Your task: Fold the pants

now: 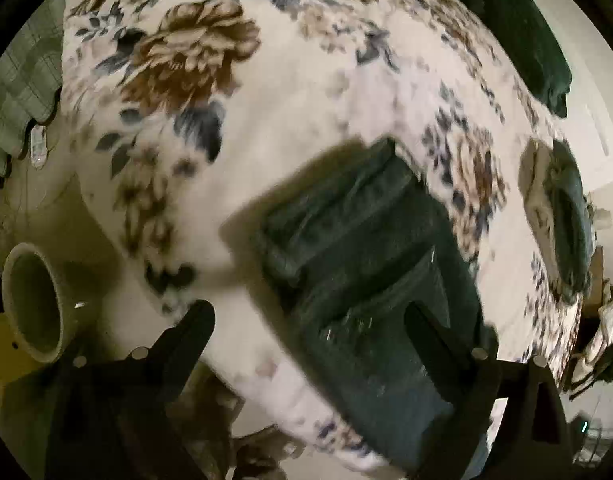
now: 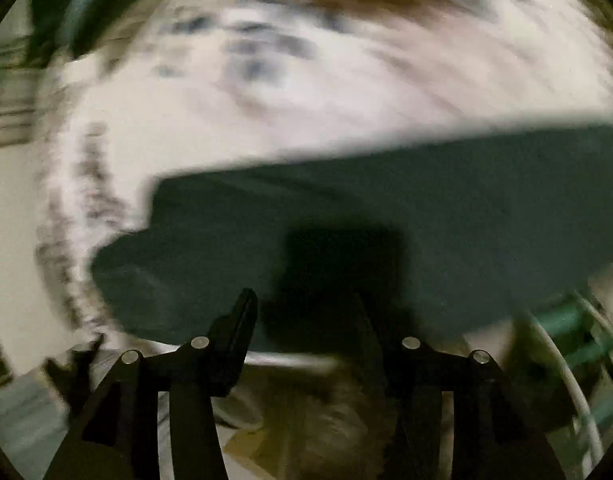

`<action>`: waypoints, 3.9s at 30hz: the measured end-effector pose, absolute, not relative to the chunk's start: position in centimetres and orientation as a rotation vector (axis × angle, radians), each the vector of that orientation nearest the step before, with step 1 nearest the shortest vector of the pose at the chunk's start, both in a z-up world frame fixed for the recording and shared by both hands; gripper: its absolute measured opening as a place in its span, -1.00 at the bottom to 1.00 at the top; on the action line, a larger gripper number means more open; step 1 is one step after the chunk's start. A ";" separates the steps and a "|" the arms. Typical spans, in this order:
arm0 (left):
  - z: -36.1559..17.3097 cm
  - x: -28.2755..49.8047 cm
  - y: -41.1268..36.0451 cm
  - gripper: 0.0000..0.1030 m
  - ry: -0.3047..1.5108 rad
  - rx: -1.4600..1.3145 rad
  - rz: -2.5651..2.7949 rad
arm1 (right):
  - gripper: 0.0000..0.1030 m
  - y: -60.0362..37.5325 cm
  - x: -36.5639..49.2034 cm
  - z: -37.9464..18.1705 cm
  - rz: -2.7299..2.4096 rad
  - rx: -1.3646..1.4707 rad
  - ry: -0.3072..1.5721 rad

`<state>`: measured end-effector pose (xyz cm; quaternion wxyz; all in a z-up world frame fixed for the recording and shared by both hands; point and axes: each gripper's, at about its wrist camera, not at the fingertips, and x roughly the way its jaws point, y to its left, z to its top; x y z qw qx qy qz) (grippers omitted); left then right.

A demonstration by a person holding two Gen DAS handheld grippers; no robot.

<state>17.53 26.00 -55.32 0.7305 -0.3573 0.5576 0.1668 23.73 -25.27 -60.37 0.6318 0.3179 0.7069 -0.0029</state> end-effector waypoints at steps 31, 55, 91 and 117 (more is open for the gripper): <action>-57.5 18.8 24.5 0.88 1.300 -0.701 0.309 | 0.99 -25.4 32.1 -62.6 0.015 0.802 1.491; -54.5 21.5 -14.5 0.88 1.372 -0.154 -0.219 | 0.30 -68.6 -3.5 -59.8 -0.811 1.115 1.044; -63.7 20.1 -25.6 1.00 1.546 0.011 -0.184 | 0.04 -72.2 -4.4 -67.9 -0.390 1.310 0.675; -54.1 18.1 -6.2 1.00 1.484 -0.356 -0.042 | -0.85 -43.4 10.8 -52.2 -0.262 0.640 0.843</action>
